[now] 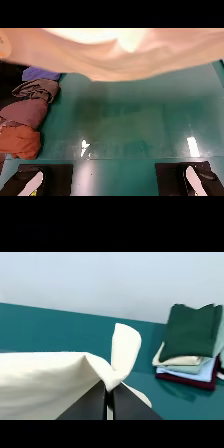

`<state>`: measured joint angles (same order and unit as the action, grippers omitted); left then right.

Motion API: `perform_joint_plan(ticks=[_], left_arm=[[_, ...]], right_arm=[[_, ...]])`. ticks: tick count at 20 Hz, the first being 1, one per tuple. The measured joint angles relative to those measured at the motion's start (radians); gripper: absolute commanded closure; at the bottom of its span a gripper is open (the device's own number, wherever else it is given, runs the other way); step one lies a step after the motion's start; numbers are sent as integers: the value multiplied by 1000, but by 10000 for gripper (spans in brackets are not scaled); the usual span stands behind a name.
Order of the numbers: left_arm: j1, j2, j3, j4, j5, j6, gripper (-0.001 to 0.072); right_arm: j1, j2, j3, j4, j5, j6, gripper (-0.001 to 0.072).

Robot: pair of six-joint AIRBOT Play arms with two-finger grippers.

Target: Fold the shirts.

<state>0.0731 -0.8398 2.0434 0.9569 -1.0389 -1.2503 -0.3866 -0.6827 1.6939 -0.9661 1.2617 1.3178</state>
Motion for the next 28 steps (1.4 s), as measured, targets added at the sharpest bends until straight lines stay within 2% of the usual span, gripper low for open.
perform_joint_plan(ticks=[6,11,12,13,14,15,17,18,20,21,22,25,28], left_arm=[[1,-93,-105,11,-21,-19,683],[1,-333,-282,11,-97,-30,680],[1,-394,-320,13,-106,-31,560],[1,-454,-348,14,-108,-31,195],[1,-504,-367,13,-109,-34,86],[2,-552,-382,14,-115,-46,86],[8,-610,-399,11,-120,-63,87],[18,-623,-403,10,-121,-69,87],[52,-628,-410,11,-151,-76,88],[75,-616,-420,10,-175,-77,160],[98,-600,-442,12,-198,-77,177],[155,-494,-603,22,-240,-77,178],[180,-347,-887,59,-246,-80,177]], right_arm=[[-61,-167,131,-3,173,63,696],[89,-372,-68,-94,206,104,696],[124,-416,-115,-128,189,111,695],[155,-463,-155,-163,163,118,673],[181,-510,-185,-188,129,129,446],[203,-555,-199,-201,95,140,269],[224,-634,-188,-214,61,165,279],[227,-666,-168,-212,53,173,339],[228,-706,-130,-186,76,183,340],[228,-710,-120,-176,92,183,340],[227,-706,-120,-168,109,179,340],[227,-636,-200,-154,137,157,340],[227,-526,-345,-140,140,146,340]])
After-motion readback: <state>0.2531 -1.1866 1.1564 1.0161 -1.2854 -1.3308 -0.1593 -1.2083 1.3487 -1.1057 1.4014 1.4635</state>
